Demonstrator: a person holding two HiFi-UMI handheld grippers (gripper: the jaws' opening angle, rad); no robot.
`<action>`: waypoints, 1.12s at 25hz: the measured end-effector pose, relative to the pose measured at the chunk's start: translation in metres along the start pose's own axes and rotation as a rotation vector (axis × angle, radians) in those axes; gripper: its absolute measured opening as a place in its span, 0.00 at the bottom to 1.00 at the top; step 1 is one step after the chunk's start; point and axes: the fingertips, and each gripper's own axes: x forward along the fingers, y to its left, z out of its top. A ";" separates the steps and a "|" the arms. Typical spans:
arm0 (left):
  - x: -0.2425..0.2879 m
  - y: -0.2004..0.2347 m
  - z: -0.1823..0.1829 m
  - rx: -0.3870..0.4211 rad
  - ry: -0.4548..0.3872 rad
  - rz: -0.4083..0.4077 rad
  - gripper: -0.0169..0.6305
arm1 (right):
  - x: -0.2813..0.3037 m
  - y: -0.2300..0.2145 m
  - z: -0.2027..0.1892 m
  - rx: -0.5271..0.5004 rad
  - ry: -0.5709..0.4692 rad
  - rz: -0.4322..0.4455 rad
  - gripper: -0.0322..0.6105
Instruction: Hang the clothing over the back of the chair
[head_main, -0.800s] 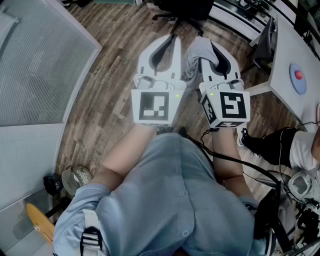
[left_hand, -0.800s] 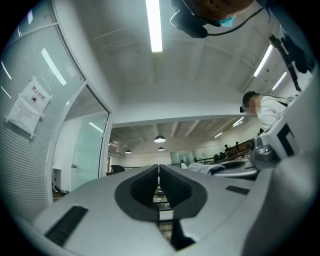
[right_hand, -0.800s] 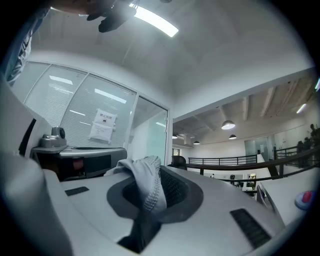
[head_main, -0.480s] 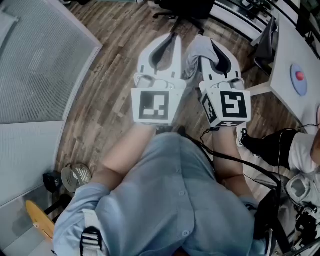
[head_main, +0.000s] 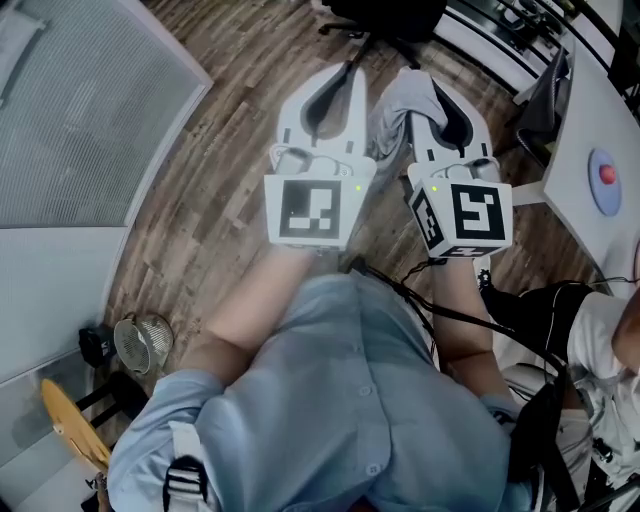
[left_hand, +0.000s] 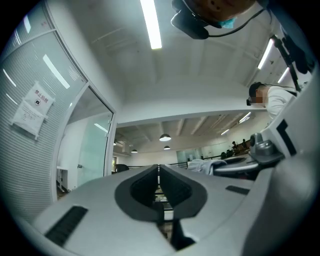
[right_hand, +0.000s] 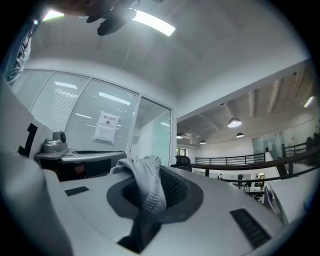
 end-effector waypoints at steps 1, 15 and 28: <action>0.004 0.001 -0.001 -0.006 0.001 0.003 0.05 | 0.005 -0.002 0.000 0.000 0.005 0.002 0.11; 0.125 0.073 -0.056 -0.029 0.042 0.006 0.05 | 0.134 -0.058 -0.025 0.012 0.003 -0.034 0.11; 0.244 0.151 -0.061 0.005 -0.004 -0.011 0.05 | 0.271 -0.098 -0.020 -0.005 -0.030 -0.057 0.11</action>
